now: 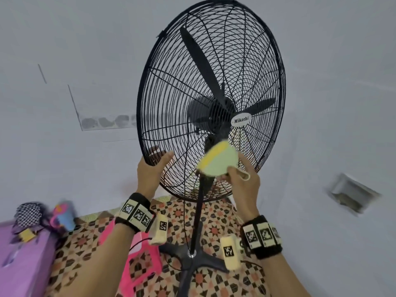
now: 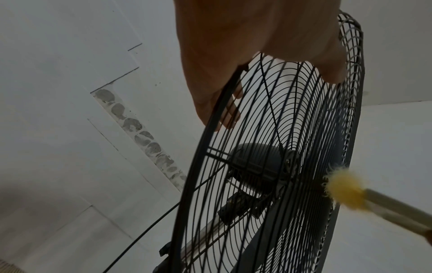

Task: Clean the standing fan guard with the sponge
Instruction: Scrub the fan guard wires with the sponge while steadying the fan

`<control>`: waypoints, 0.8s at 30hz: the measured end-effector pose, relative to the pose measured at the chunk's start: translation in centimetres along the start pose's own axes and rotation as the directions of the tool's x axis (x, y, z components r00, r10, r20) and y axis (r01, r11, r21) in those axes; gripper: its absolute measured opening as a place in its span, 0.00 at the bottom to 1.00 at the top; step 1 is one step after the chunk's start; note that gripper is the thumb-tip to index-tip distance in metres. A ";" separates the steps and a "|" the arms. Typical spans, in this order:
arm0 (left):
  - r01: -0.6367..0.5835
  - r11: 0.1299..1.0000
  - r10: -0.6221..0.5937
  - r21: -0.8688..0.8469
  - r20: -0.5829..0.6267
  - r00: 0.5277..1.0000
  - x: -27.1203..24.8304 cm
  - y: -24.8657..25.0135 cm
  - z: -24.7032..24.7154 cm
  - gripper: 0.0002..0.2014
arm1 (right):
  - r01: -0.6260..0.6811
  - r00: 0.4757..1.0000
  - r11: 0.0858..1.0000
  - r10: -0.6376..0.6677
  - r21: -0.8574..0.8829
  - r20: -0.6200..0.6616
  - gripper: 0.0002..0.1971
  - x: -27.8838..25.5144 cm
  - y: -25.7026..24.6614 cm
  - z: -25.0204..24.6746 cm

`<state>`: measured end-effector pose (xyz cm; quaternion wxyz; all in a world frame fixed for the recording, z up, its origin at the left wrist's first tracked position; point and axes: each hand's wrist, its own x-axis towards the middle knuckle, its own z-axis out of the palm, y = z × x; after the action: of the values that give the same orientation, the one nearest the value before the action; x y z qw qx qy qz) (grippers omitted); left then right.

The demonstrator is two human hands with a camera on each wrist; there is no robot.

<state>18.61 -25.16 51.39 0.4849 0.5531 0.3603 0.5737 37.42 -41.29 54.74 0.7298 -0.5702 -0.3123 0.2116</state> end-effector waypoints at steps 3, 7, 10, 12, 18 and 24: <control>-0.003 1.000 0.003 0.018 0.001 1.000 -0.1 0.0 0.2 0.35 | 0.016 1.000 0.999 -0.015 0.037 -0.026 0.34 -0.4 0.4 1.0; 0.008 1.000 -0.008 0.024 0.002 1.000 0.5 -0.2 -0.1 0.37 | -0.023 0.984 0.996 0.037 -0.082 0.174 0.34 -3.8 1.8 1.5; -0.001 0.999 0.000 0.036 0.020 1.000 0.3 -0.6 -0.2 0.33 | -0.017 0.997 0.998 0.021 -0.054 0.076 0.32 -3.3 1.3 0.5; -0.008 0.999 0.008 0.032 0.026 1.000 0.0 -0.4 -0.1 0.34 | -0.006 0.999 1.000 0.006 0.010 -0.032 0.31 -2.4 1.3 0.3; -0.012 1.000 0.012 0.020 0.028 1.000 0.0 0.0 -0.1 0.35 | -0.043 0.986 0.995 0.057 -0.090 0.159 0.32 -6.1 3.2 1.7; 0.007 0.999 -0.010 0.051 0.053 0.999 0.2 -0.5 -0.3 0.38 | 0.018 0.999 1.000 -0.017 0.020 -0.035 0.30 -5.4 2.9 1.7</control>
<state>18.42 -24.75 50.91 0.4826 0.5787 0.3641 0.5474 32.48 -42.92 51.05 0.7425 -0.5637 -0.3026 0.1983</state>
